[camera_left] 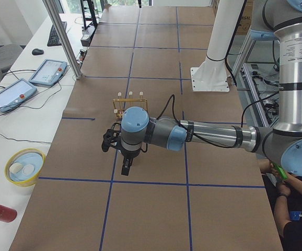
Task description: Hang cup on cup holder
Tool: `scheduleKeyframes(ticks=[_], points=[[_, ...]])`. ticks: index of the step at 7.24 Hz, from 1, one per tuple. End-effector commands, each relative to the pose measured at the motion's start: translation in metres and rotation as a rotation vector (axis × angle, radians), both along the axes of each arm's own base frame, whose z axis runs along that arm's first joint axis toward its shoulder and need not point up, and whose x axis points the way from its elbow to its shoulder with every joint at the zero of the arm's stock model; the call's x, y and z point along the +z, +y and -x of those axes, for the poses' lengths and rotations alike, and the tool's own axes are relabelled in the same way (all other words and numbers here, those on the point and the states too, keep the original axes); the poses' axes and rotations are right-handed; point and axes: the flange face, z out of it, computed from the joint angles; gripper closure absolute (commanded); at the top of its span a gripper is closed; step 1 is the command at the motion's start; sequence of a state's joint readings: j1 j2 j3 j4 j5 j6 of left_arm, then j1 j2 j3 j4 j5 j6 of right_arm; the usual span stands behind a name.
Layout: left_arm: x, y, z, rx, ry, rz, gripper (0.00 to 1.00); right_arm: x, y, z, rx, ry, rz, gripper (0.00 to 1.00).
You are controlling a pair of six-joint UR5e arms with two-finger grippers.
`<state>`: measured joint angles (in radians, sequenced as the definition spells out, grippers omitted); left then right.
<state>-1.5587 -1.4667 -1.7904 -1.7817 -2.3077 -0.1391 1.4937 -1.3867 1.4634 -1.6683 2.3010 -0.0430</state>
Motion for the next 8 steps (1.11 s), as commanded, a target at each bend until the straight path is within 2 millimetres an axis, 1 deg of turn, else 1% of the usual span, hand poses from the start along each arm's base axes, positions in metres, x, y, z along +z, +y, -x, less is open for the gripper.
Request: scheduleKeyframes(ticks=[1, 2, 3, 4, 5, 6, 7, 8], points=[[-0.025, -0.005, -0.037, -0.142, -0.086, -0.048, 0.00, 0.000, 0.000, 0.000, 0.000, 0.000, 0.001, 0.00], [-0.040, -0.007, -0.069, -0.198, -0.065, -0.051, 0.00, 0.000, 0.000, 0.000, 0.000, 0.000, 0.001, 0.00], [-0.060, 0.001, -0.109, -0.258, -0.059, -0.042, 0.00, 0.000, 0.000, 0.000, 0.000, 0.000, -0.001, 0.00], [-0.072, 0.011, -0.142, -0.296, -0.061, -0.033, 0.00, 0.000, 0.000, 0.001, -0.001, 0.000, -0.001, 0.00], [-0.078, 0.022, -0.172, -0.327, -0.026, -0.046, 0.00, 0.000, 0.000, 0.000, 0.000, 0.000, 0.001, 0.00], [-0.071, 0.045, -0.198, -0.400, 0.028, -0.066, 0.00, 0.000, 0.000, 0.000, 0.000, 0.000, -0.001, 0.00], [-0.069, 0.055, -0.217, -0.450, 0.051, -0.084, 0.00, 0.000, 0.000, 0.000, 0.000, 0.000, -0.001, 0.00], [-0.068, 0.058, -0.232, -0.504, 0.060, -0.074, 0.00, 0.000, 0.000, 0.000, 0.000, 0.000, -0.001, 0.00]])
